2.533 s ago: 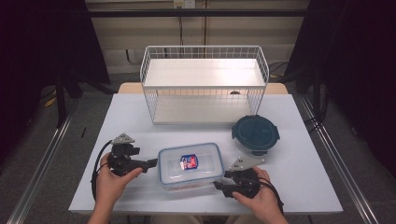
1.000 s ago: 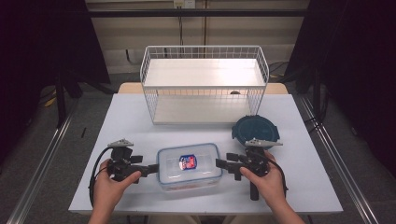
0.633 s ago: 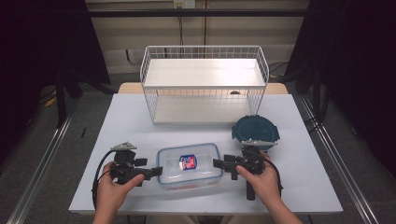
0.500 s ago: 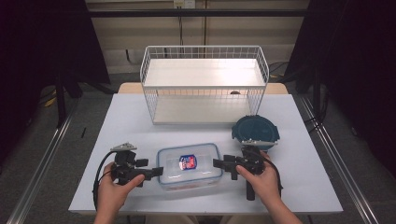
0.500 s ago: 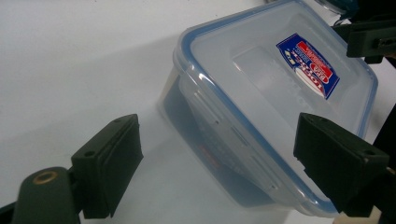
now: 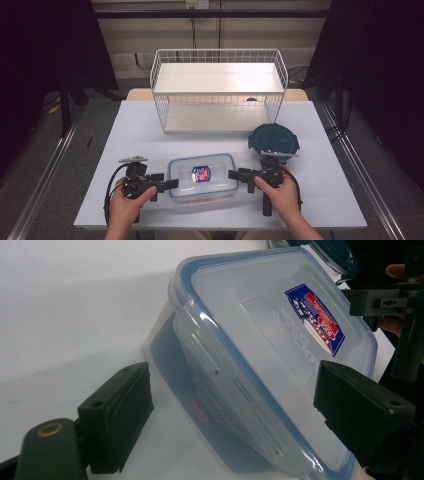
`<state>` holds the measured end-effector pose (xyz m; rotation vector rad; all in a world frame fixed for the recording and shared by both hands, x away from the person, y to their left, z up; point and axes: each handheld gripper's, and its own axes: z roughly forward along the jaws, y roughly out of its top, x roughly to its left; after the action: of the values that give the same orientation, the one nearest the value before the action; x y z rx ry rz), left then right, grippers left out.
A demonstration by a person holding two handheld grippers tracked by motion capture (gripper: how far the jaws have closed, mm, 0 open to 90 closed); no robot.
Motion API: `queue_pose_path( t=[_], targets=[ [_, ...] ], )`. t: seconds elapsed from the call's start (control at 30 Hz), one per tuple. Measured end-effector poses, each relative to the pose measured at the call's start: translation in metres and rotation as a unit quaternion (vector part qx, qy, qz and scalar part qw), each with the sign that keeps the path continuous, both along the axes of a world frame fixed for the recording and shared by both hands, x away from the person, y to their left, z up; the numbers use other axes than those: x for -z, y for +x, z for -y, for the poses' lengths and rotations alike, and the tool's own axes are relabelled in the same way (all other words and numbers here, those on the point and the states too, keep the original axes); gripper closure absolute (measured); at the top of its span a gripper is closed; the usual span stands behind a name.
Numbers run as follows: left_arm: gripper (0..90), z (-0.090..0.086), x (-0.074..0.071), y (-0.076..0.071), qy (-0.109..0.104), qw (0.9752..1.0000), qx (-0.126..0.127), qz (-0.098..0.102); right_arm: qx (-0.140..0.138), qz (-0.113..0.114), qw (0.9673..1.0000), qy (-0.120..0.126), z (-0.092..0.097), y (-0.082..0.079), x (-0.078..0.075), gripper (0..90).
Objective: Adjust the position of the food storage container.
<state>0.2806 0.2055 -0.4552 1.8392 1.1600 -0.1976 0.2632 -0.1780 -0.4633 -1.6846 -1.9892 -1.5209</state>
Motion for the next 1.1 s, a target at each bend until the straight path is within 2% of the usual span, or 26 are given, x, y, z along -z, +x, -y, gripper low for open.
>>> queue_pose_path(
  t=[0.03,0.17,0.33,0.43,0.57,0.7,0.73,0.77,0.9,0.97,1.0,1.03,1.1],
  targets=[
    [14.8,-0.001,0.001,0.0,-0.003,0.9999,-0.004,-0.011,0.001,-0.005,1.0,0.006,0.0,0.0,0.001,39.2],
    [14.1,-0.001,0.002,0.0,-0.009,0.9997,-0.008,-0.022,0.003,-0.013,0.9998,0.017,0.001,0.0,0.001,42.1],
    [14.1,-0.001,0.003,-0.001,-0.011,0.9998,-0.009,-0.014,0.001,-0.021,0.9994,0.026,0.002,0.0,0.002,45.3],
    [16.0,-0.002,0.002,-0.001,-0.011,0.9998,-0.005,-0.013,-0.001,-0.027,0.9991,0.031,0.002,0.001,0.002,46.8],
    [24.0,-0.002,0.0,-0.004,-0.02,0.9995,-0.011,-0.023,0.0,-0.04,0.9983,0.042,0.003,0.001,0.004,46.7],
    [26.0,-0.002,0.001,-0.005,-0.027,0.9992,-0.015,-0.025,0.0,-0.046,0.998,0.043,0.003,0.002,0.003,46.7],
    [26.3,-0.003,0.002,-0.006,-0.028,0.9991,-0.017,-0.028,0.0,-0.047,0.998,0.043,0.003,0.002,0.003,46.7],
    [28.1,-0.004,0.003,-0.006,-0.04,0.9983,-0.018,-0.04,-0.001,-0.049,0.9978,0.044,0.003,0.002,0.003,46.7],
    [31.7,-0.002,0.003,-0.006,-0.055,0.9968,-0.027,-0.051,-0.003,-0.057,0.9972,0.049,0.004,0.003,0.004,46.7],
    [31.5,0.003,0.005,-0.006,-0.061,0.9962,-0.021,-0.059,-0.003,-0.059,0.997,0.051,0.004,0.004,0.004,46.7],
    [28.1,0.006,0.007,-0.005,-0.053,0.9966,-0.015,-0.061,-0.002,-0.06,0.9969,0.051,0.005,0.004,0.005,46.7],
    [20.7,0.009,0.008,-0.005,-0.05,0.9964,-0.021,-0.064,-0.001,-0.062,0.9966,0.054,0.005,0.004,0.005,46.7],
    [20.9,0.01,0.008,-0.004,-0.05,0.9961,-0.023,-0.069,0.002,-0.066,0.9962,0.057,0.005,0.004,0.006,46.7]
  ],
)
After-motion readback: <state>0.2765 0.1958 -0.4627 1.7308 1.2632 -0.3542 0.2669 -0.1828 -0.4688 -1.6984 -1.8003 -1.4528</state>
